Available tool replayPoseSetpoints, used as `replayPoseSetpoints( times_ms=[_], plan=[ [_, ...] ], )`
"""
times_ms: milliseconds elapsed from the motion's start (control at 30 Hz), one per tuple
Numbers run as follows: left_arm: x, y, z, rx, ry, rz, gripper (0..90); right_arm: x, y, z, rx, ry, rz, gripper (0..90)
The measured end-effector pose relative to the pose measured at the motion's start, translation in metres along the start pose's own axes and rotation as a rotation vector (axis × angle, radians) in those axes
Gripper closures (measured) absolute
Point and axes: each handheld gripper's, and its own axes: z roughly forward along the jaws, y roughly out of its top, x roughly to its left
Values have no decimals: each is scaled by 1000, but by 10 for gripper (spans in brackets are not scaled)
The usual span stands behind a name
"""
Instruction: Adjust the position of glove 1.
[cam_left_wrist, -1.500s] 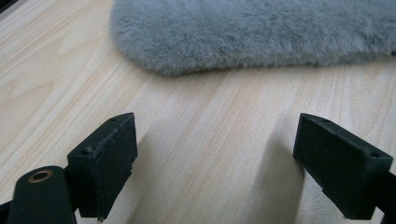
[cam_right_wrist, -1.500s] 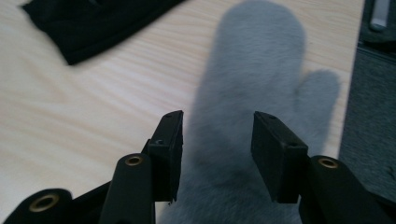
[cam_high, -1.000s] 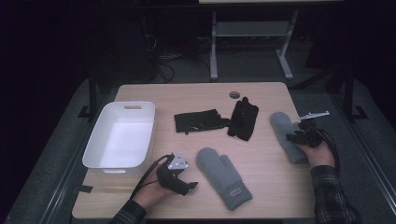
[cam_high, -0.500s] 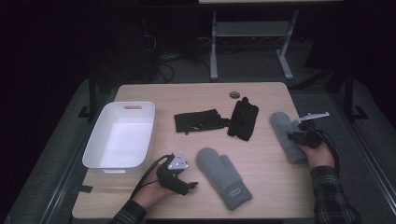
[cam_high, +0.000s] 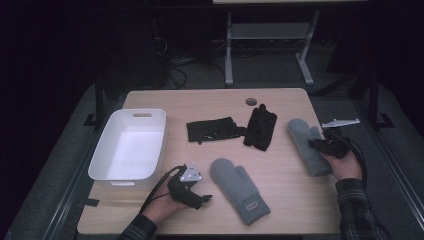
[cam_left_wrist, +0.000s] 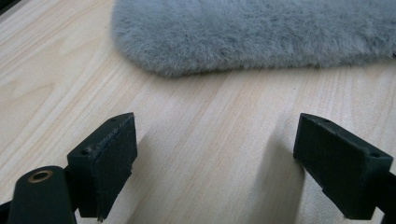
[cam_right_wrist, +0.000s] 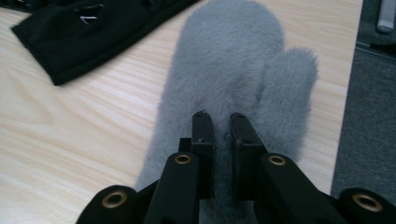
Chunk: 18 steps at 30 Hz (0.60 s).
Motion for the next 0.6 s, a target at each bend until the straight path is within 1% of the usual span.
replayPoseSetpoints(
  times_ms=[200, 367, 433, 500, 600],
  plan=[
    [0, 0, 0, 0, -1, 1, 129, 9, 2, -7, -14, 34, -8, 827],
    [0, 0, 0, 0, -1, 1, 129, 17, 2, -10, -17, 53, -26, 827],
    [0, 0, 0, 0, -1, 1, 129, 21, 2, -12, -12, 64, -23, 827],
    [0, 0, 0, 1, -1, 2, 129, 26, 2, -13, -15, 74, -41, 827],
    [0, 0, 0, 1, -1, 2, 129, 35, 1, -15, -11, 89, -54, 828]
  ],
)
